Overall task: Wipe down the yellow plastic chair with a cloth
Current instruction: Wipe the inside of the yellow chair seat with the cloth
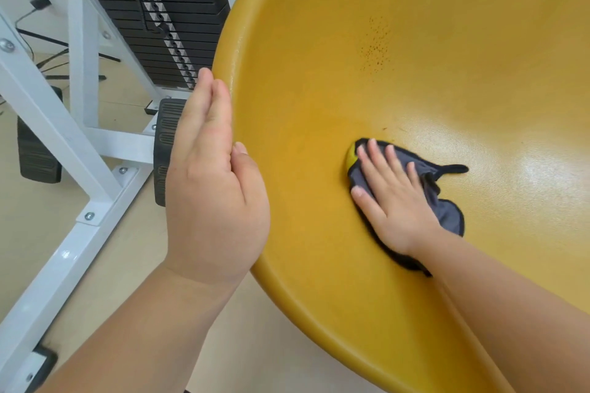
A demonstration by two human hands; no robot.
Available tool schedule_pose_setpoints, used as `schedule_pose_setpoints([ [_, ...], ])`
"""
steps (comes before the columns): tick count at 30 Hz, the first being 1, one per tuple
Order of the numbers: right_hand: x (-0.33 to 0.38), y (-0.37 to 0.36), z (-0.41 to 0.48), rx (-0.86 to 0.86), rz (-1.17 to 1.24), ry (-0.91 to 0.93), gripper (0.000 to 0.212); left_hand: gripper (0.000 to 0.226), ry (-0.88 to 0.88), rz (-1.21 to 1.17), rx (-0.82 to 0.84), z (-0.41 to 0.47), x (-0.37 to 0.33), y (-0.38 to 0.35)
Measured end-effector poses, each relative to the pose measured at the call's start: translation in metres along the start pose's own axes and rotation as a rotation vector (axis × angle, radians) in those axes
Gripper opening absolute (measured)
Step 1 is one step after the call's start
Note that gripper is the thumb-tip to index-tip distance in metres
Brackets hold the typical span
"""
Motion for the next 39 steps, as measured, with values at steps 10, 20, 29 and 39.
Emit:
schedule_pose_setpoints([
  [10,0.114,0.005,-0.040,0.098,0.292,0.205,0.067,0.068,-0.067,0.322,0.254,0.032,-0.018,-0.001],
  [20,-0.027,-0.001,-0.017,0.099,-0.083,-0.108,0.067,0.062,-0.254,0.437,0.480,0.125,-0.035,-0.033],
  [29,-0.038,0.026,0.072,-0.157,0.080,-0.529,0.072,0.060,-0.301,0.391,0.461,0.124,-0.005,-0.038],
  [39,0.111,0.018,0.030,-0.074,0.284,0.211,0.065,0.059,-0.103,0.129,0.282,0.111,0.012,-0.023],
])
Point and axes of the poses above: each hand's wrist, its own z-axis towards the middle knuckle, its own y-axis out of the back of the hand, x = y × z, the point moved 6 cm from there along z, towards the middle knuckle, and after that the axes turned 14 degrees about -y, right-handed, at the moved point
